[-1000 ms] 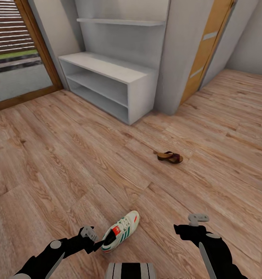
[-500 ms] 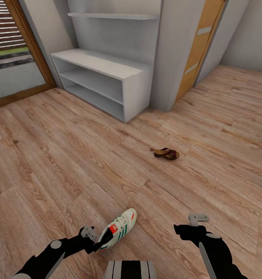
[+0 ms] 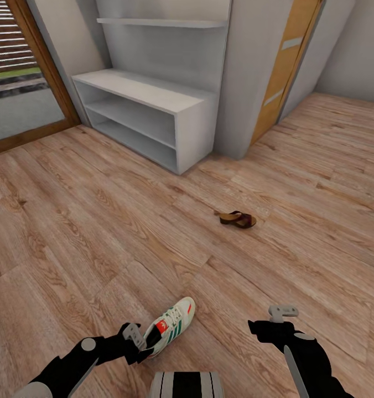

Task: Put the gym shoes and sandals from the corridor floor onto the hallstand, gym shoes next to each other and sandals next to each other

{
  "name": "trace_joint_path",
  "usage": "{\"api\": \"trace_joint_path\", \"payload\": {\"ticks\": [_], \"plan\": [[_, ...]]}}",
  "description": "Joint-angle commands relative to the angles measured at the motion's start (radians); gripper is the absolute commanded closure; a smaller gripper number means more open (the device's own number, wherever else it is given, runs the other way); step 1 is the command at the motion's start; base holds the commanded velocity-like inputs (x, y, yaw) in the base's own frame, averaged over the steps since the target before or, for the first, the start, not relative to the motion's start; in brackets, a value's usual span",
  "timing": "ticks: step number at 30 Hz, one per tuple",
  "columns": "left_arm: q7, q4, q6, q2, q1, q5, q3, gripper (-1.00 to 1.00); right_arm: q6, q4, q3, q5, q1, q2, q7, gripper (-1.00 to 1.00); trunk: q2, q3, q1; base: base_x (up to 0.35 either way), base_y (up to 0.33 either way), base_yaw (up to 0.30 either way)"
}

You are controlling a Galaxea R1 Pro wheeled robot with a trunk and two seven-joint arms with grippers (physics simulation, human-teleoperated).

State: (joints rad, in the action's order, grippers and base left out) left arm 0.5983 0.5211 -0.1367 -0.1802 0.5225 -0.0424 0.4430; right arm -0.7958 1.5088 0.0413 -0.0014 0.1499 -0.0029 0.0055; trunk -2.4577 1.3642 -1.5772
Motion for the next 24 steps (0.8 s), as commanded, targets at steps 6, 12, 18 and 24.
{"api": "trace_joint_path", "payload": {"ticks": [6,12,18,24], "plan": [[-0.002,0.000,-0.006,-0.001,0.006,-0.012,0.011,-1.00,-0.005,0.001,0.000,0.000,0.000,0.000,0.001,-1.00,0.000,0.001,0.000,0.000,0.000,0.000],[-0.002,0.000,-0.006,-0.001,0.007,-0.013,0.011,-1.00,-0.005,0.001,0.000,0.000,0.000,0.000,0.001,-1.00,-0.021,0.010,-0.011,0.000,0.000,0.000],[-0.001,0.000,-0.006,-0.002,0.007,-0.013,0.011,-1.00,-0.005,0.001,0.000,0.000,0.000,0.000,0.001,-1.00,-0.043,0.031,-0.024,0.000,0.000,0.000],[-0.002,0.000,-0.006,-0.002,0.007,-0.013,0.010,-1.00,-0.005,0.001,0.000,0.000,0.000,0.000,0.001,-1.00,-0.044,0.054,-0.027,0.000,0.000,0.000]]}}
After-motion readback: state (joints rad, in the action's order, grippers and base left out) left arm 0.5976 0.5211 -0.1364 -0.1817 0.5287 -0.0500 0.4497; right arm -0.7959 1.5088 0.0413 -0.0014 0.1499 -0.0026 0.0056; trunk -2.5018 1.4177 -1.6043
